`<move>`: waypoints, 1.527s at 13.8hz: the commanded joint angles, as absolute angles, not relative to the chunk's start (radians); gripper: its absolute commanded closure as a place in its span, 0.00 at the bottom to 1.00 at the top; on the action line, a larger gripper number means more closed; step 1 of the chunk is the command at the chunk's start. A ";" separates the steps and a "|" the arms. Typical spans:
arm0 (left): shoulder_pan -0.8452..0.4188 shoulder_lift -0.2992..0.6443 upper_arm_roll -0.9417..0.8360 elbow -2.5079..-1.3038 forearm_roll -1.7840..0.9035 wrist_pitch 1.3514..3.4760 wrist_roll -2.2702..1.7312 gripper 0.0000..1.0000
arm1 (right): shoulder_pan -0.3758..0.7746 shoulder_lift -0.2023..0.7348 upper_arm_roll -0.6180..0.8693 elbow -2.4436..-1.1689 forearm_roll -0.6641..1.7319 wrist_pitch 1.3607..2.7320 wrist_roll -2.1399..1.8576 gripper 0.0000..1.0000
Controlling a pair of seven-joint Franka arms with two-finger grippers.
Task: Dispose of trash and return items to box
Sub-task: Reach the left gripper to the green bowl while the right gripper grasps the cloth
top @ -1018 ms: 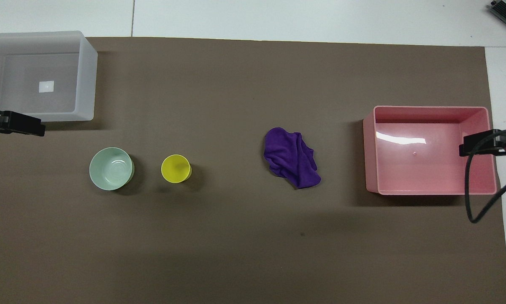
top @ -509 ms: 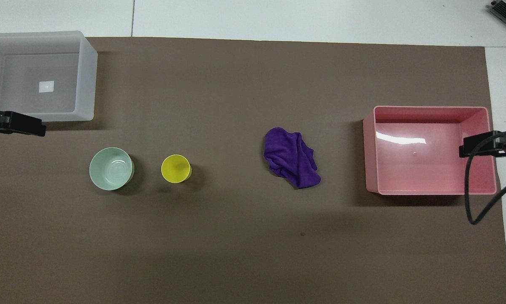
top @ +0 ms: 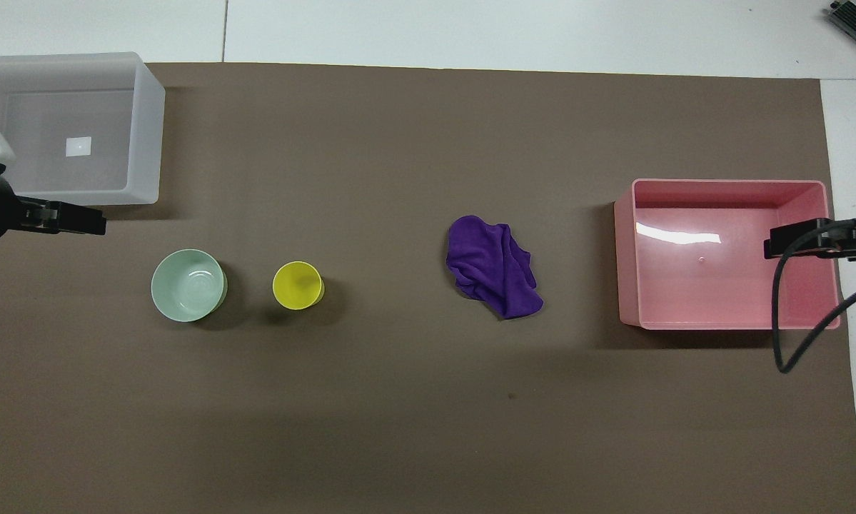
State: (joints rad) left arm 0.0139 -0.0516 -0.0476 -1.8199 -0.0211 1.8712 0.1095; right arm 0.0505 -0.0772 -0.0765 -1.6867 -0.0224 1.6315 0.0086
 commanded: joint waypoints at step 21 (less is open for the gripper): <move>0.043 0.058 -0.054 -2.329 -0.009 2.542 0.098 1.00 | 0.428 0.377 -0.044 -1.926 0.121 2.414 0.281 0.00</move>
State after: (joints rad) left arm 0.0335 0.0712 -0.0467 -2.3037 -0.0211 2.5252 0.1092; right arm 0.4308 0.3935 -0.0475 -1.8738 0.0995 2.3781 0.2754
